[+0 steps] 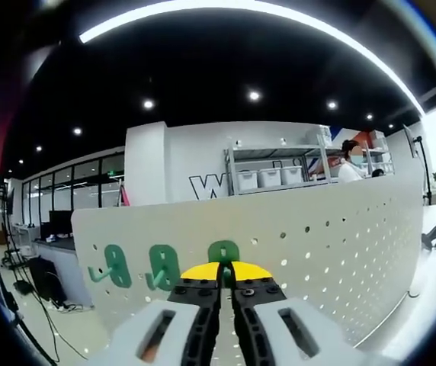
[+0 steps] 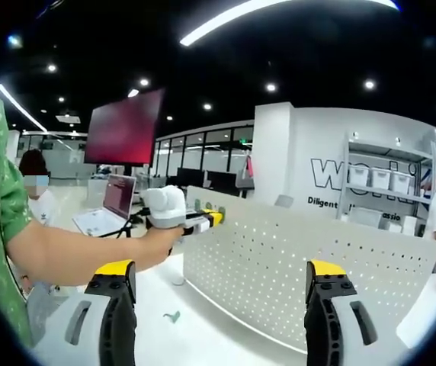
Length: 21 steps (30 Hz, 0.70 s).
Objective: Insert the hook assembly into the mounting plate slot until the hook locks in place.
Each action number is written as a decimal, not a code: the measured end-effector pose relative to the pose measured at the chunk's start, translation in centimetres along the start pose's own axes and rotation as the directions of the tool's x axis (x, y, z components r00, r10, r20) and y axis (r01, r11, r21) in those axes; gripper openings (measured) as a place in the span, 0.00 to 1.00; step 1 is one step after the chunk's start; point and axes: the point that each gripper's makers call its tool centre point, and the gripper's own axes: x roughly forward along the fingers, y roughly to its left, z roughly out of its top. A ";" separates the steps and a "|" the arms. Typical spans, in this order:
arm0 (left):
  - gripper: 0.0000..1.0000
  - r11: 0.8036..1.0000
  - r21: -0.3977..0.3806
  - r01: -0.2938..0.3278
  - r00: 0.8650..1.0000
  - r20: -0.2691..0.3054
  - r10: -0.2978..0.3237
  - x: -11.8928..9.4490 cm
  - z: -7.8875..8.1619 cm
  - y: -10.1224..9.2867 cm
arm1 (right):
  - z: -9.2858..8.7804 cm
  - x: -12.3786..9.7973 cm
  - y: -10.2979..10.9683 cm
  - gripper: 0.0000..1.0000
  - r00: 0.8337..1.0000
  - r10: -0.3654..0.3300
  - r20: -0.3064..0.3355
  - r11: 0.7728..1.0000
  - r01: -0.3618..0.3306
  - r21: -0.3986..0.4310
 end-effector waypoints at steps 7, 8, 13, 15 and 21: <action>0.07 1.000 -0.012 0.017 1.000 -0.025 -0.018 0.0 -0.1 -0.2 | -0.2 0.0 0.0 0.94 1.000 0.003 -0.006 1.000 -0.003 0.002; 0.08 1.000 -0.011 0.018 1.000 -0.025 -0.018 -0.1 -0.1 -0.2 | -0.2 0.0 0.0 0.94 1.000 0.004 -0.006 1.000 -0.004 0.002; 0.15 0.999 -0.029 0.032 0.999 -0.031 -0.033 -0.2 -0.1 -0.7 | -0.1 0.0 0.1 0.94 1.000 0.006 -0.004 1.000 -0.006 0.000; 0.18 0.999 -0.028 0.032 0.999 -0.033 -0.033 -0.2 -0.1 -0.7 | -0.1 0.0 0.1 0.94 1.000 0.006 -0.004 1.000 -0.006 0.001; 0.26 0.998 -0.040 0.047 0.998 -0.031 -0.049 -0.2 -0.1 -1.1 | -0.1 0.0 0.1 0.94 1.000 0.007 -0.005 1.000 -0.007 0.000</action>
